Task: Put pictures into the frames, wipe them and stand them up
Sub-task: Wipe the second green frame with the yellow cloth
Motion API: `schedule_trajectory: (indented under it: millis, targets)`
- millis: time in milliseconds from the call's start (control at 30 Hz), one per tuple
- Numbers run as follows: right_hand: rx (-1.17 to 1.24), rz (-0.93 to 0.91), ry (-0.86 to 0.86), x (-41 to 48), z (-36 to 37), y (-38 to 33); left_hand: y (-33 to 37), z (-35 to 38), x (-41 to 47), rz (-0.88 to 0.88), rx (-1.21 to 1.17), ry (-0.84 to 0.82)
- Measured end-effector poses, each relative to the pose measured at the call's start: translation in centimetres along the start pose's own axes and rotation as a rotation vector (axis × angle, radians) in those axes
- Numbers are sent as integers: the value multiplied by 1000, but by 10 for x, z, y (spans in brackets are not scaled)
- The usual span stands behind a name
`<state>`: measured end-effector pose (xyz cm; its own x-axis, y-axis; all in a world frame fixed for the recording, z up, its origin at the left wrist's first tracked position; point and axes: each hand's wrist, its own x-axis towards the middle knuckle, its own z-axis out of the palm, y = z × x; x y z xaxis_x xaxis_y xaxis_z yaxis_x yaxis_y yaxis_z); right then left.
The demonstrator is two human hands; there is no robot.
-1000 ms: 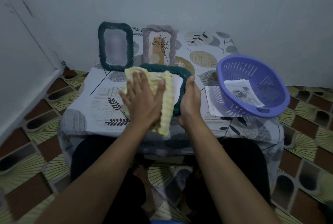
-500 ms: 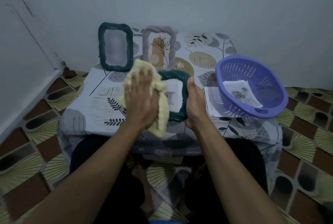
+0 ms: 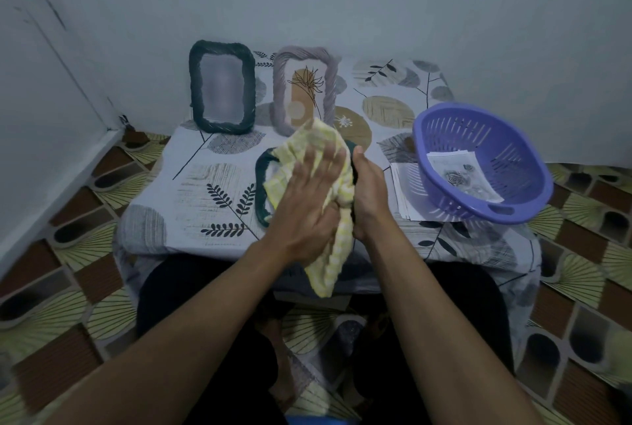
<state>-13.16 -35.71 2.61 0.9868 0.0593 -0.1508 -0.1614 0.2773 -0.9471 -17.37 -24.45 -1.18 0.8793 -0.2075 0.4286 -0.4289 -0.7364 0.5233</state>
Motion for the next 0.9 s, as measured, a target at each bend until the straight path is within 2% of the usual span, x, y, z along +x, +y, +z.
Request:
schedule_trajectory:
  millis: [133,333,467,533,667,767,833,900]
  targets:
    - [29,-37,71,3,-9,-11,-19,10,-28,89,121,-112]
    - [124,-12,46,0,-14,-6,-50,-12,-20,-351,289,14]
    - [144,-28,37,-4,1,-3,-37,-17,3,-428,188,75]
    - [151,-43,37,-4,7,-3,-23,-15,7,-366,121,77]
    - [72,-70,74,2,6,0,3,-3,-1,-73,24,22]
    - [72,-67,96,4,-3,1,-2,4,-16,102,49,-66]
    - [104,-61,116,4,-8,3,-16,4,-26,164,127,-118]
    - [153,-32,137,2,-10,4,-32,-1,-33,124,215,-126]
